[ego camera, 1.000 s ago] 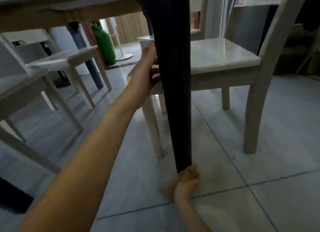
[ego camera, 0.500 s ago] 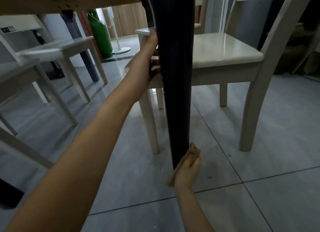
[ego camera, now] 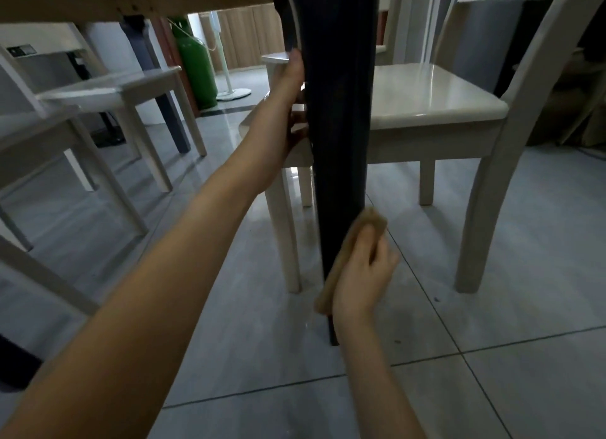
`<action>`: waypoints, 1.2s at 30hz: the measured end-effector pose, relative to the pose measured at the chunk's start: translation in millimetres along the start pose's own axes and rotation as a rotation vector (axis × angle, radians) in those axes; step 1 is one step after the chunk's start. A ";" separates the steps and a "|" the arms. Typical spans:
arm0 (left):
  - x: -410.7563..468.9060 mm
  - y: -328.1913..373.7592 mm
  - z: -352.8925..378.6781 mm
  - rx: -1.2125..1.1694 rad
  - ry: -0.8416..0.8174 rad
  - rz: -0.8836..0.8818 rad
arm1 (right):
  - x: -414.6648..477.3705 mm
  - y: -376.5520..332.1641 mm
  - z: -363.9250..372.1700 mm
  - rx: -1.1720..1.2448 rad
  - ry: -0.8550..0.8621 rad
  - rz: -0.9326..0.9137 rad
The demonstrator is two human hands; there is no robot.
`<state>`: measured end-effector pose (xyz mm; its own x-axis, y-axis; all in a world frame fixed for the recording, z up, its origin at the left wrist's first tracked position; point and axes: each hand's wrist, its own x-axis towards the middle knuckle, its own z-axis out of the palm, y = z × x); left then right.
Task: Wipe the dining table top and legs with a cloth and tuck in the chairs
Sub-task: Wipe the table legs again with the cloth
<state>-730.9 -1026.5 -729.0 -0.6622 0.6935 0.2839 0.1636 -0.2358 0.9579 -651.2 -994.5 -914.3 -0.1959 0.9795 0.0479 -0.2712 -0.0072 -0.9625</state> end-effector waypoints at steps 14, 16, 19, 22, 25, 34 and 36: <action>-4.1 5.7 2.7 0.016 -0.003 -0.013 | 4.3 95.0 -30.8 -0.179 0.038 0.268; -4.2 5.4 2.4 0.048 -0.013 -0.004 | 15.1 65.5 -19.6 -0.163 0.019 0.236; -5.8 4.2 3.5 0.067 0.014 -0.009 | 21.1 -24.0 7.2 -0.066 -0.022 0.044; -6.6 3.0 3.1 0.080 0.001 0.026 | 15.3 -105.7 32.3 0.058 -0.066 -0.210; -7.3 1.2 1.8 0.038 0.012 0.036 | 9.3 -118.9 43.7 0.088 -0.082 -0.389; -7.2 0.3 0.7 0.035 0.015 0.012 | -18.7 51.6 -2.6 0.005 0.023 -0.065; -7.2 0.3 -0.6 0.038 0.002 0.001 | -17.5 99.4 -18.7 -0.074 0.036 0.086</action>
<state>-726.5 -1032.0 -730.7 -0.6635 0.6918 0.2848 0.1919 -0.2106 0.9586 -657.2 -1008.6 -1015.8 -0.1816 0.9824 -0.0441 -0.1839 -0.0780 -0.9798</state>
